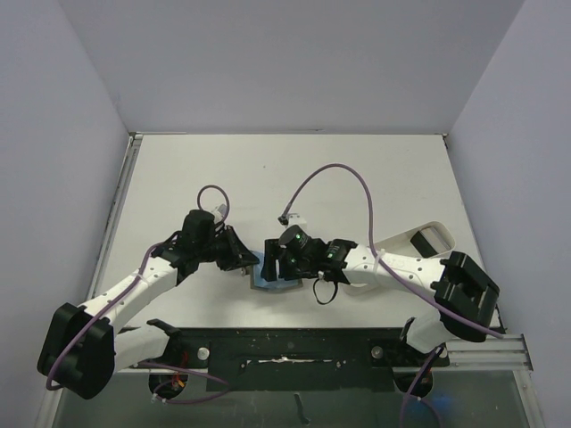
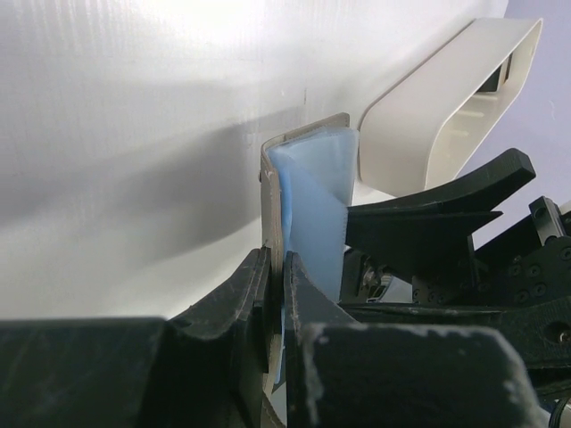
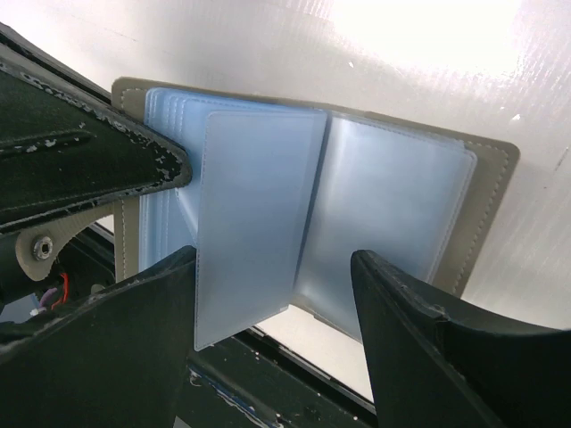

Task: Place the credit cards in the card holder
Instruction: Turn over the card slot in the card holder.

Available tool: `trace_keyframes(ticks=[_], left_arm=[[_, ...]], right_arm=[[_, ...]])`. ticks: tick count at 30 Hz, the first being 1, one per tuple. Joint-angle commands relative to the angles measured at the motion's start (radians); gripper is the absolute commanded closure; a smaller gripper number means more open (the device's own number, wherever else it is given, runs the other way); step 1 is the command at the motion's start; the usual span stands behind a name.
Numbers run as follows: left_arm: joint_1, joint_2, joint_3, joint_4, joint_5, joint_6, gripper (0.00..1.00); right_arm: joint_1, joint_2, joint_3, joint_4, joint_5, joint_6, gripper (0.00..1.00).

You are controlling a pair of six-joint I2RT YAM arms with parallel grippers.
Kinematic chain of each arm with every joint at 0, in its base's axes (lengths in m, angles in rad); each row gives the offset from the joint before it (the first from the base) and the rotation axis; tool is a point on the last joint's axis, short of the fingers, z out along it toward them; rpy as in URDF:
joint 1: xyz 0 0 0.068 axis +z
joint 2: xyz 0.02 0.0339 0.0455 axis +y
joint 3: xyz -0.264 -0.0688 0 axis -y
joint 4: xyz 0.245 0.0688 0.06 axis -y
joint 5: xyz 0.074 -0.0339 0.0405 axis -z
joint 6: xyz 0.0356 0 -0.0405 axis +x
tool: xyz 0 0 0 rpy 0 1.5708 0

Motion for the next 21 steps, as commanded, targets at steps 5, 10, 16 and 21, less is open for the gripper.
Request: trace_keyframes(ticks=[5,10,16,21], left_arm=[[0.007,-0.008,-0.011,0.029,-0.021,0.026,1.0],[0.006,0.005,-0.006,0.055,-0.012,0.021,1.0],[0.006,-0.013,-0.027,0.112,0.019,-0.019,1.0],[0.007,-0.04,-0.061,0.173,0.064,-0.061,1.0]], right_arm=[[0.003,-0.098,0.0,-0.04,0.042,0.009,0.33],[0.003,-0.094,0.037,-0.137,0.122,0.008,0.34],[0.003,-0.079,0.039,-0.162,0.148,0.003,0.36],[0.003,-0.058,0.045,-0.214,0.208,0.009,0.38]])
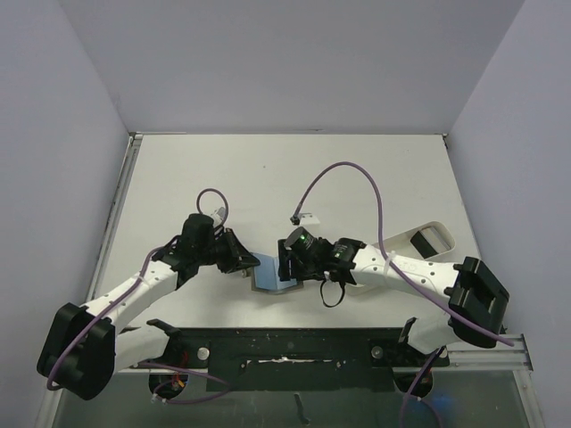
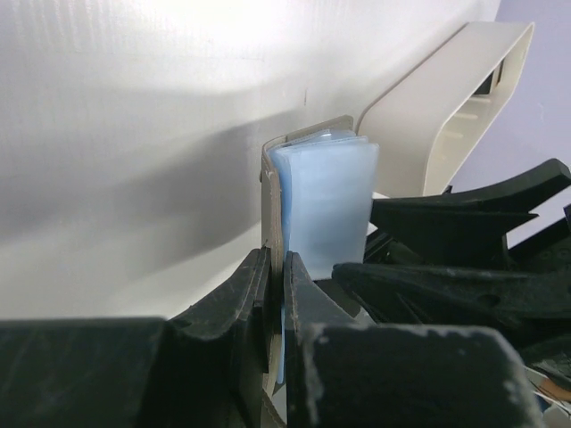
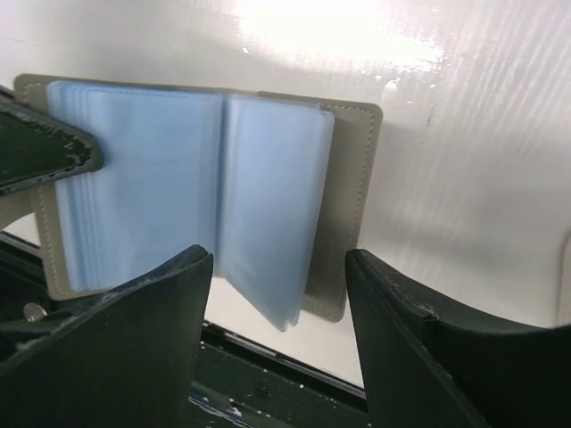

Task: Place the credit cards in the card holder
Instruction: Turn over the card slot in the card holder.

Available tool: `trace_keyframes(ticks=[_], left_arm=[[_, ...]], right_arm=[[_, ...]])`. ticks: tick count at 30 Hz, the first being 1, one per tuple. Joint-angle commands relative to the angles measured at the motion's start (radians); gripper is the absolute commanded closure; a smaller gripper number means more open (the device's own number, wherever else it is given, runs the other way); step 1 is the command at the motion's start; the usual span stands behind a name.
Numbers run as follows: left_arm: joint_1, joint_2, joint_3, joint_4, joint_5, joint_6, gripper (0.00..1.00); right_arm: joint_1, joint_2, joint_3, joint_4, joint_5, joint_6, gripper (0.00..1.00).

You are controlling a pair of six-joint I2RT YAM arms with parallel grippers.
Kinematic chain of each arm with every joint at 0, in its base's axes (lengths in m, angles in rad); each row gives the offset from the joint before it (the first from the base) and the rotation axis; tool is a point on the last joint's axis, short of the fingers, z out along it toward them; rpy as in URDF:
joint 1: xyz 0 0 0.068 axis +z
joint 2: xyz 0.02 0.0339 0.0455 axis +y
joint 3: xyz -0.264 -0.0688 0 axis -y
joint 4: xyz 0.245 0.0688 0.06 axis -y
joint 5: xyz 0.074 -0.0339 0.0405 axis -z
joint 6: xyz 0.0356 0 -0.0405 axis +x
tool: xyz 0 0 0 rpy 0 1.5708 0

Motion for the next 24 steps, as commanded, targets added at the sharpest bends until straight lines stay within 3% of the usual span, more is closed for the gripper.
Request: trace_keyframes(ticks=[1,11,19,24], left_arm=[[0.007,-0.047,-0.023,0.125,0.065,-0.051,1.0],[0.007,-0.041,-0.023,0.126,0.031,-0.039,1.0],[0.007,-0.018,-0.036,0.192,0.028,-0.055,1.0],[0.007,0.003,-0.053,0.277,0.026,-0.084,1.0]], right_arm=[[-0.001,0.019,0.047,-0.057,0.101,0.01,0.39],[0.02,0.026,0.209,-0.198,0.156,-0.002,0.47],[0.029,-0.021,0.166,-0.018,0.084,-0.024,0.49],[0.025,0.029,0.144,0.038,0.079,-0.011,0.49]])
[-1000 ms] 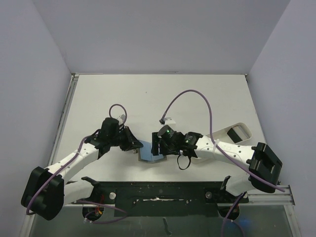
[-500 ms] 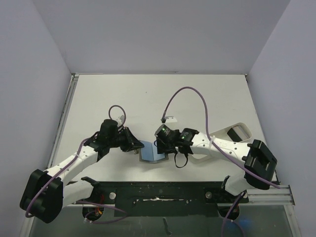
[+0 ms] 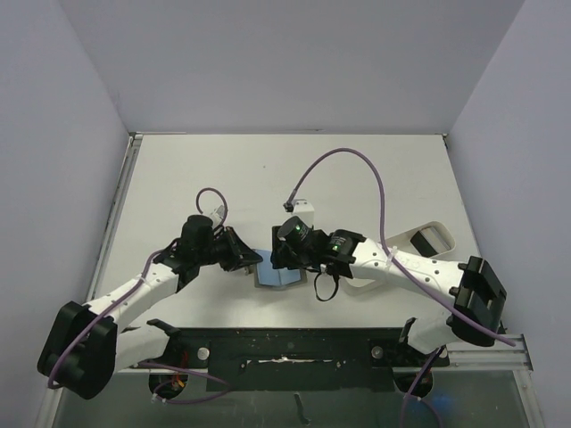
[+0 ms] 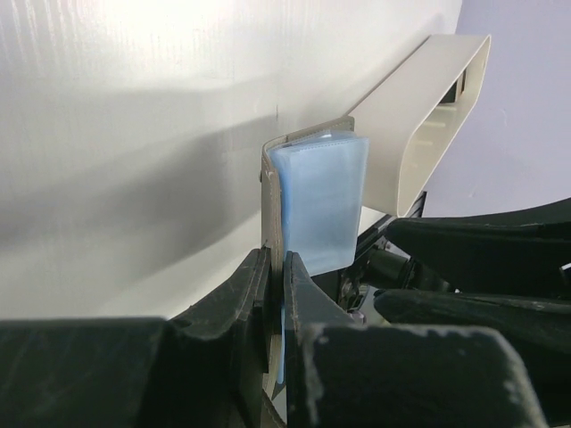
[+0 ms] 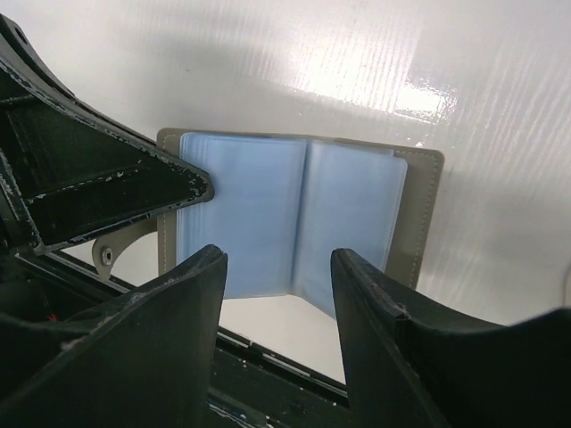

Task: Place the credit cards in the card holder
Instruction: Turn over the card slot in the card holder.

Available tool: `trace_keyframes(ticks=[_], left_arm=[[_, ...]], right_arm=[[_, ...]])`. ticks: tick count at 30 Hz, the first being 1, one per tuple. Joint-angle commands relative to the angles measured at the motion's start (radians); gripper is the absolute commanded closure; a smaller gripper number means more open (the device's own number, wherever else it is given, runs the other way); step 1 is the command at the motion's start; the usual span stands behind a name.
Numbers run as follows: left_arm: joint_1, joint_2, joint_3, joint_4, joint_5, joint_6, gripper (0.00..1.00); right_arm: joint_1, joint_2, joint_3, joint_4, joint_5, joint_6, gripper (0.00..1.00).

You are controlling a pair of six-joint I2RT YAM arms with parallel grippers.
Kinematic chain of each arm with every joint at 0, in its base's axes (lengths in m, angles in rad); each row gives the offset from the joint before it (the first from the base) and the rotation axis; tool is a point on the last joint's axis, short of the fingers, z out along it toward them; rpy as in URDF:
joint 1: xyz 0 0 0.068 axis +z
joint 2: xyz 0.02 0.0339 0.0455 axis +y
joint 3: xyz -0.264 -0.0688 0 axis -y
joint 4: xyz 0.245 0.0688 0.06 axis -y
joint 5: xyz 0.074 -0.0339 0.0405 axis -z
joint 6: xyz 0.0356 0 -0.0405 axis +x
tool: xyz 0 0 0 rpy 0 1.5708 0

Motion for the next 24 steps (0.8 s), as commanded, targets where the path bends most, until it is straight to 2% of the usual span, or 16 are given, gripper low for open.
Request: trace_keyframes(ticks=[1,10,14,18,24], left_arm=[[0.007,0.02,-0.009,0.162,0.004,-0.04,1.0],[0.007,0.147,-0.089,0.385,0.033,-0.108,1.0],[0.011,0.191,-0.095,0.409,0.042,-0.087,0.9],[0.032,0.202,-0.068,0.331,0.033,-0.021,0.78],[0.082,0.136,-0.011,0.112,-0.063,0.081,0.72]], right_arm=[[0.002,0.025,-0.011,0.097,0.003,0.002,0.5],[-0.044,0.135,-0.069,0.19,-0.045,-0.002,0.5],[-0.057,0.195,-0.073,0.217,-0.049,-0.009,0.49],[-0.066,0.263,-0.048,0.211,-0.066,-0.02,0.47],[-0.054,0.339,0.01,0.111,-0.036,0.016,0.43]])
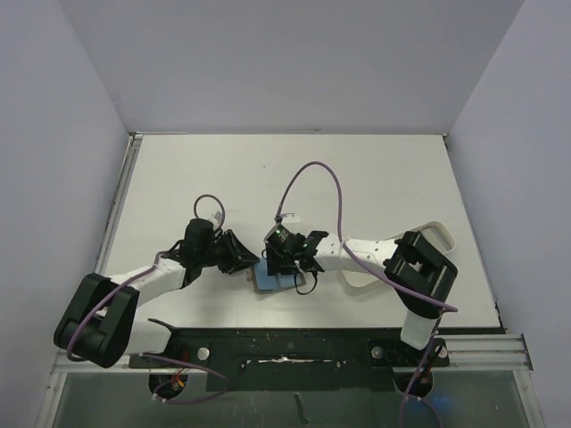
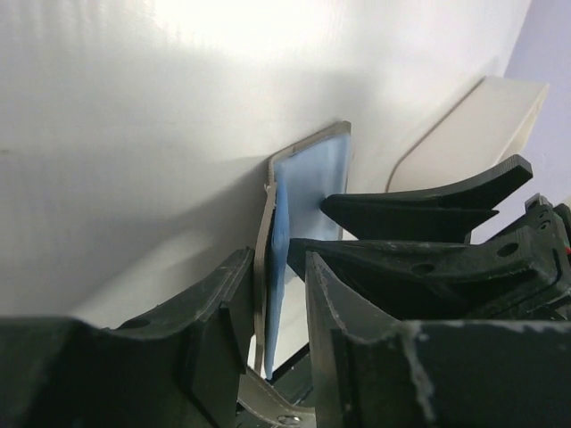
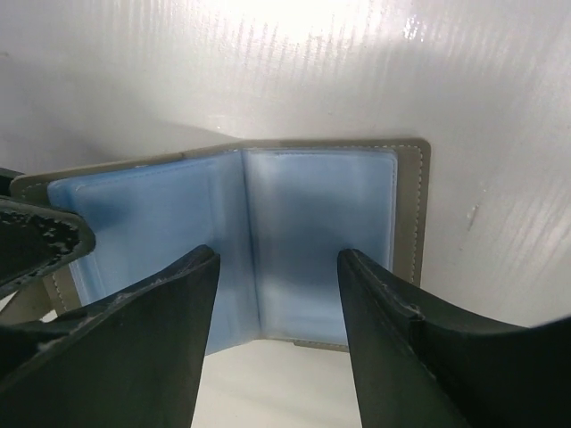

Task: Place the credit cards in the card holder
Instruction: Turn over the card slot in the card holder.

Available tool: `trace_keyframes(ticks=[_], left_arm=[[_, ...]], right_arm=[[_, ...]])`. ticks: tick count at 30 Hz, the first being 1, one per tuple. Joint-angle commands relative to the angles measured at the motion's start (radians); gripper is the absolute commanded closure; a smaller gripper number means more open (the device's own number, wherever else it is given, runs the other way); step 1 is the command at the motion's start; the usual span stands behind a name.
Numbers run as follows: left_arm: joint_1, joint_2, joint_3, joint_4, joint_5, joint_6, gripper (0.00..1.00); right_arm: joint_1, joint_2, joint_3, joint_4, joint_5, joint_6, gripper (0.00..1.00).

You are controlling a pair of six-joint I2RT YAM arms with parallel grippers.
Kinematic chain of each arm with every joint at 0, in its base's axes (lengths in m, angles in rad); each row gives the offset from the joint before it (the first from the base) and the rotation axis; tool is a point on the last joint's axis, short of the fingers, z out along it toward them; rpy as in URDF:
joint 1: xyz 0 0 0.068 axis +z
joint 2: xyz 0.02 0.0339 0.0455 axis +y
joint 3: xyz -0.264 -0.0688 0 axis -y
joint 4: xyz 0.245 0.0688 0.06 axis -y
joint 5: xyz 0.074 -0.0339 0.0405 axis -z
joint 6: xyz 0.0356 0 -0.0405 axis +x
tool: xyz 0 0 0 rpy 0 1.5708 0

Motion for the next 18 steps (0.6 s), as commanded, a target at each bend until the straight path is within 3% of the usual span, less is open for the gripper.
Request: trace_keyframes(ticks=[1,9,18], left_arm=[[0.04,-0.079,0.074,-0.139,-0.063,0.108,0.71],[0.072,-0.156,0.101,-0.34,-0.094,0.193,0.69],[0.071,-0.209,0.023,-0.367,-0.097,0.186,0.7]], right_arm=[[0.011,0.032,0.051,-0.039,0.028,0.026,0.42],[0.049,0.107,0.12,-0.131,0.079,0.026,0.35],[0.061,0.161,0.129,-0.214,0.118,0.039,0.36]])
